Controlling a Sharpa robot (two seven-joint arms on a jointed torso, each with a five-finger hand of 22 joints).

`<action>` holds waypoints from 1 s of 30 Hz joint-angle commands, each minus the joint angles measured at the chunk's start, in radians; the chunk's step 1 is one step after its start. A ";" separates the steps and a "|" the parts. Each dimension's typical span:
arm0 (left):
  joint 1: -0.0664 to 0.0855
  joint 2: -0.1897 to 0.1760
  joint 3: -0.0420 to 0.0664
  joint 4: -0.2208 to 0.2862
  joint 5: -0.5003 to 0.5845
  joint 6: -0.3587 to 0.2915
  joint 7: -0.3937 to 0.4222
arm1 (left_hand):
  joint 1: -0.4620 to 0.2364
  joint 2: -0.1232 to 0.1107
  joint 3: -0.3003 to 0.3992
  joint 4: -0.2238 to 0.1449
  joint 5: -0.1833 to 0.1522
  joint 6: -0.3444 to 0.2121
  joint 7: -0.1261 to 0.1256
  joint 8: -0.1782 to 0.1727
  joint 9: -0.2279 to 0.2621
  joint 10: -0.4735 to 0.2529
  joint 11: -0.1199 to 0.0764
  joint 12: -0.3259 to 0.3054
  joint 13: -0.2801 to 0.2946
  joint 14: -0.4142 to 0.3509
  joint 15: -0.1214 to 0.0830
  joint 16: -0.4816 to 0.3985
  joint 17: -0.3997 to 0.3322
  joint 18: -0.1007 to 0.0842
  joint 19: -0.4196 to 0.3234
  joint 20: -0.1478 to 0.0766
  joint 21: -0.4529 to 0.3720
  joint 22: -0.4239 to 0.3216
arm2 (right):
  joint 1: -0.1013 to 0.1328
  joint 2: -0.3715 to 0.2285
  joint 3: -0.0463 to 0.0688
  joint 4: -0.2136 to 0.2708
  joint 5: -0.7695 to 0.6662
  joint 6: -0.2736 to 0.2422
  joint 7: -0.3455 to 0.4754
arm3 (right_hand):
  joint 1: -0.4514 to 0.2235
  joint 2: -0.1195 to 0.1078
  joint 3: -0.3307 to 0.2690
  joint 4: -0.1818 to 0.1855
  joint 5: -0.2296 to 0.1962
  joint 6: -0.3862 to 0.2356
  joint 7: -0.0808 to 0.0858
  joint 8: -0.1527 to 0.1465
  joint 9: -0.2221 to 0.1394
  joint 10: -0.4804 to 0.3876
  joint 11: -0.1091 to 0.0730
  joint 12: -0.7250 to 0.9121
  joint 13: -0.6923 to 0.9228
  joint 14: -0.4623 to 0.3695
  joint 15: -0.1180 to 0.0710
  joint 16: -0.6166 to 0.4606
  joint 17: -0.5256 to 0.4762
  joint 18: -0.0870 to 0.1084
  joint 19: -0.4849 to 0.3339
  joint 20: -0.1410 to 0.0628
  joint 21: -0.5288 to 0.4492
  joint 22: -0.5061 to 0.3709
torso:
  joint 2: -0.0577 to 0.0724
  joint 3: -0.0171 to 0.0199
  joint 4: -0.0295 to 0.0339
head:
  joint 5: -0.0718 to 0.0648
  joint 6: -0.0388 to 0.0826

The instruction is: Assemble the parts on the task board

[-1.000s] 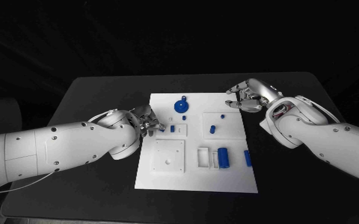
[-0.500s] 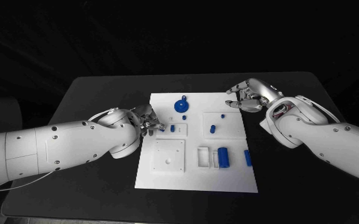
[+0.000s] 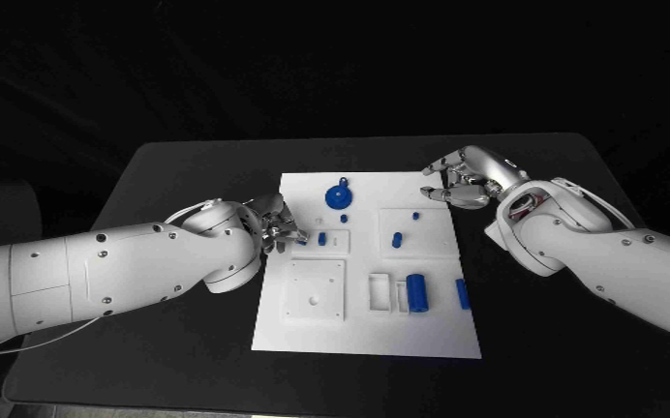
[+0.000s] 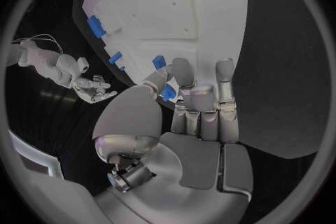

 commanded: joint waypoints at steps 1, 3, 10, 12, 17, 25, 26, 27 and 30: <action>-0.012 0.002 -0.011 -0.005 0.006 0.077 -0.035 | 0.022 0.020 0.000 0.010 -0.005 0.210 -0.099 0.005 0.000 0.015 -0.035 0.008 0.003 0.003 -0.007 0.008 0.006 -0.004 -0.003 0.005 0.003 0.020 | -0.001 0.001 0.000 0.000 -0.007 0.011 0.007 | -0.010 0.000 0.003 0.000 0.005 0.007 -0.002 -0.004 -0.002 -0.004 -0.005 -0.004 0.000 0.000 -0.003 -0.005 -0.001 0.011 0.045 0.000 -0.006 0.136 | 0.000 0.0001 -0.0002 | 0.001 0.000; -0.012 0.003 -0.011 -0.007 0.005 0.081 -0.034 | 0.021 0.021 -0.001 0.012 -0.006 0.210 -0.099 0.005 0.000 0.015 -0.035 0.009 0.004 0.004 -0.006 0.009 0.008 -0.004 -0.003 0.005 0.003 0.020 | -0.001 0.001 0.000 0.000 -0.007 0.011 0.008 | -0.010 0.000 0.003 0.000 0.005 0.007 -0.002 -0.004 -0.002 -0.004 -0.005 -0.004 0.000 0.000 -0.003 -0.005 -0.001 0.011 0.045 0.000 -0.006 0.136 | 0.000 0.0001 0.0000 | 0.000 0.000; -0.012 0.005 -0.011 -0.009 0.002 0.093 -0.032 | 0.017 0.028 -0.003 0.018 -0.008 0.213 -0.100 0.007 0.000 0.015 -0.036 0.013 0.008 0.004 -0.006 0.013 0.014 -0.005 -0.002 0.006 0.004 0.020 | -0.001 0.000 0.000 0.000 -0.007 0.011 0.008 | -0.010 0.000 0.003 0.000 0.005 0.007 -0.002 -0.004 -0.002 -0.004 -0.005 -0.004 0.000 0.000 -0.003 -0.005 -0.001 0.011 0.045 0.000 -0.006 0.136 | 0.000 0.0000 0.0001 | 0.000 0.000; -0.012 0.005 -0.011 -0.010 0.002 0.096 -0.031 | 0.012 0.033 -0.002 0.022 -0.008 0.213 -0.100 0.007 0.000 0.015 -0.035 0.013 0.009 0.004 -0.006 0.014 0.014 -0.005 -0.003 0.006 0.004 0.020 | -0.001 0.000 0.000 0.000 -0.007 0.011 0.008 | -0.010 0.000 0.003 0.000 0.005 0.007 -0.002 -0.004 -0.002 -0.004 -0.005 -0.004 0.000 0.000 -0.003 -0.005 -0.001 0.011 0.045 0.000 -0.006 0.136 | 0.000 -0.0001 0.0001 | 0.000 0.000; -0.012 0.008 -0.011 -0.012 0.002 0.106 -0.028 | -0.002 0.042 0.000 0.021 -0.008 0.216 -0.101 0.010 -0.001 0.015 -0.036 0.017 0.013 0.006 -0.005 0.019 0.022 -0.006 -0.003 0.006 0.005 0.020 | -0.002 0.001 0.000 -0.001 -0.007 0.011 0.009 | -0.012 0.000 0.003 0.001 0.006 0.009 -0.003 -0.004 -0.002 -0.004 -0.005 -0.004 -0.001 0.000 -0.003 -0.005 -0.001 0.011 0.045 -0.001 -0.007 0.136 | 0.000 0.0000 -0.0001 | 0.000 -0.001; -0.012 0.011 -0.011 -0.014 0.002 0.125 -0.022 | -0.016 0.051 0.001 0.011 -0.008 0.219 -0.102 0.014 0.000 0.015 -0.036 0.020 0.019 0.008 -0.004 0.026 0.033 -0.006 -0.003 0.008 0.007 0.020 | -0.004 0.002 0.000 -0.002 -0.007 0.012 0.009 | -0.013 0.001 0.003 0.002 0.007 0.009 -0.003 -0.004 -0.002 -0.004 -0.005 -0.004 -0.001 0.000 -0.003 -0.005 -0.001 0.011 0.045 -0.001 -0.009 0.136 | 0.000 0.0005 -0.0001 | -0.002 -0.002; -0.012 0.011 -0.011 -0.014 0.002 0.128 -0.022 | -0.017 0.052 0.001 0.010 -0.007 0.219 -0.103 0.015 0.000 0.015 -0.036 0.021 0.020 0.008 -0.003 0.027 0.036 -0.006 -0.003 0.008 0.007 0.020 | -0.004 0.002 0.000 -0.002 -0.007 0.012 0.009 | -0.013 0.001 0.003 0.002 0.007 0.009 -0.003 -0.004 -0.002 -0.004 -0.005 -0.004 -0.001 0.000 -0.003 -0.005 -0.001 0.011 0.045 -0.001 -0.009 0.136 | 0.000 0.0005 -0.0001 | -0.002 -0.002; -0.012 0.011 -0.011 -0.014 0.002 0.129 -0.022 | -0.017 0.053 0.001 0.010 -0.007 0.219 -0.103 0.015 0.000 0.015 -0.037 0.021 0.020 0.008 -0.003 0.028 0.036 -0.005 -0.003 0.008 0.007 0.020 | -0.004 0.002 0.000 -0.002 -0.007 0.012 0.009 | -0.013 0.001 0.003 0.002 0.007 0.009 -0.003 -0.004 -0.002 -0.004 -0.005 -0.004 -0.001 0.000 -0.003 -0.005 -0.001 0.011 0.045 -0.001 -0.009 0.136 | 0.000 0.0005 -0.0001 | -0.002 -0.002; -0.012 0.012 -0.011 -0.014 0.002 0.135 -0.021 | -0.021 0.055 0.002 0.007 -0.006 0.219 -0.103 0.016 0.000 0.015 -0.037 0.023 0.022 0.009 -0.003 0.031 0.042 -0.005 -0.003 0.009 0.008 0.021 | -0.004 0.002 0.000 -0.002 -0.007 0.012 0.009 | -0.015 0.001 0.004 0.003 0.009 0.010 -0.003 -0.004 -0.002 -0.004 -0.005 -0.004 -0.001 0.000 -0.004 -0.005 -0.001 0.011 0.045 -0.001 -0.009 0.136 | 0.001 0.0005 0.0003 | -0.002 -0.001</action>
